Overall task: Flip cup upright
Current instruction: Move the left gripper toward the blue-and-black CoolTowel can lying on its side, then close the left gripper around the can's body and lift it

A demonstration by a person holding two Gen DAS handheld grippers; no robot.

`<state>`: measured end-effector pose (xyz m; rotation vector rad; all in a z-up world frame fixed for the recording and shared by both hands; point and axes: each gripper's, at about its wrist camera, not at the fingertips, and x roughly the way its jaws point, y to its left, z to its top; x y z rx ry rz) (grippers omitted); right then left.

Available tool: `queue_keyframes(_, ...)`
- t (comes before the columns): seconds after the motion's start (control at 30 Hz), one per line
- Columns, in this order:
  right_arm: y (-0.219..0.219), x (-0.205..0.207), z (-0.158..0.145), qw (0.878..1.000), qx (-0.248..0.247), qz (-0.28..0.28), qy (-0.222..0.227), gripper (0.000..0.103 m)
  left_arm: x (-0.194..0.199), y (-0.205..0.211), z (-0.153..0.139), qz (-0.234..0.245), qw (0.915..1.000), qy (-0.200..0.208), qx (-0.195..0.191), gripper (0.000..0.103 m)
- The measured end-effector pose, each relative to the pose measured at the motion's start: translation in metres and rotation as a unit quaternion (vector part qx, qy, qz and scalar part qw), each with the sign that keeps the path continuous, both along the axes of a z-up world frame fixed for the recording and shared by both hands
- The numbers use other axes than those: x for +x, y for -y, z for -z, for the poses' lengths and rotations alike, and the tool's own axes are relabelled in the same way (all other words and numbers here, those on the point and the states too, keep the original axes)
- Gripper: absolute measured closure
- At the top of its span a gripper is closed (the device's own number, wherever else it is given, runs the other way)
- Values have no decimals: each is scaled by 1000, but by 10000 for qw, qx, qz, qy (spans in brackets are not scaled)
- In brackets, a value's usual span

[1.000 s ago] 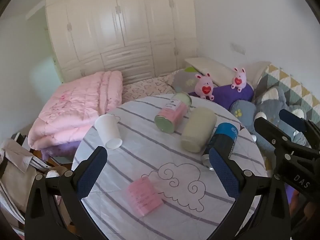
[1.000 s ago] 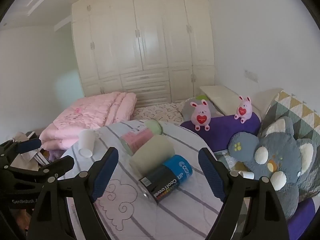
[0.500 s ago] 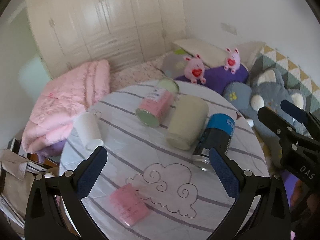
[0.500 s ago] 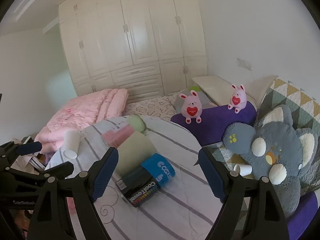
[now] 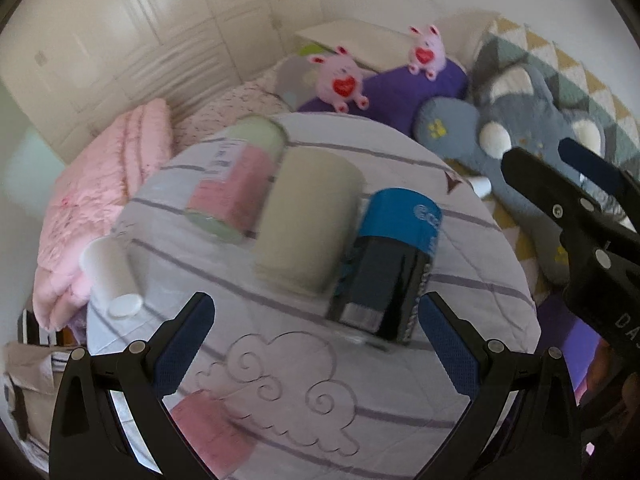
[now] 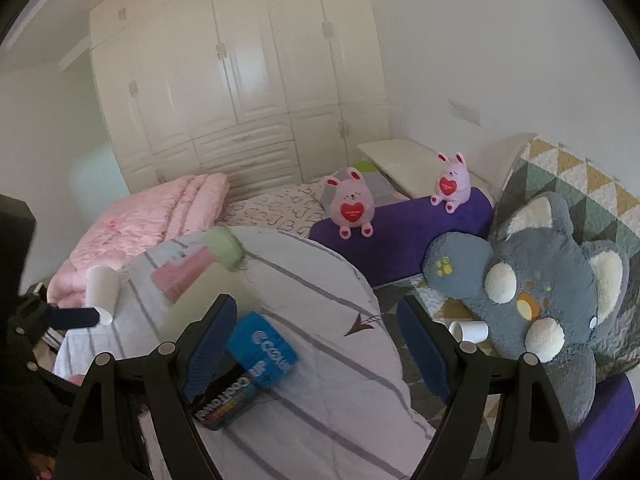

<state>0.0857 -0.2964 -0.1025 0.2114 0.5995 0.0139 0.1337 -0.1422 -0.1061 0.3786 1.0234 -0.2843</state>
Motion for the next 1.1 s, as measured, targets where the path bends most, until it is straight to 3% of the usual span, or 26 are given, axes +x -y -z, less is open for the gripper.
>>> queue_keyframes(0.3,20,6,12,9995,-69,158,-256,20,14,40,34,436,9972,-545,272,0)
queue_keyframes(0.43,25,10,17,9995,-18,184,-251,20,19,50,48,513,9950,-836,171,0)
queue_keyframes(0.6,28,14,25,9993,16,189,-328,20,25,53,58,394,9944,-953,235,8)
queue_keyframes(0.8,26,20,34,9988,8,125,-466,20,30,46,68,216,9940,-1034,296,29)
queue_keyframes(1.1,17,27,45,9976,14,-7,-696,20,32,36,72,81,9931,-1171,47,33)
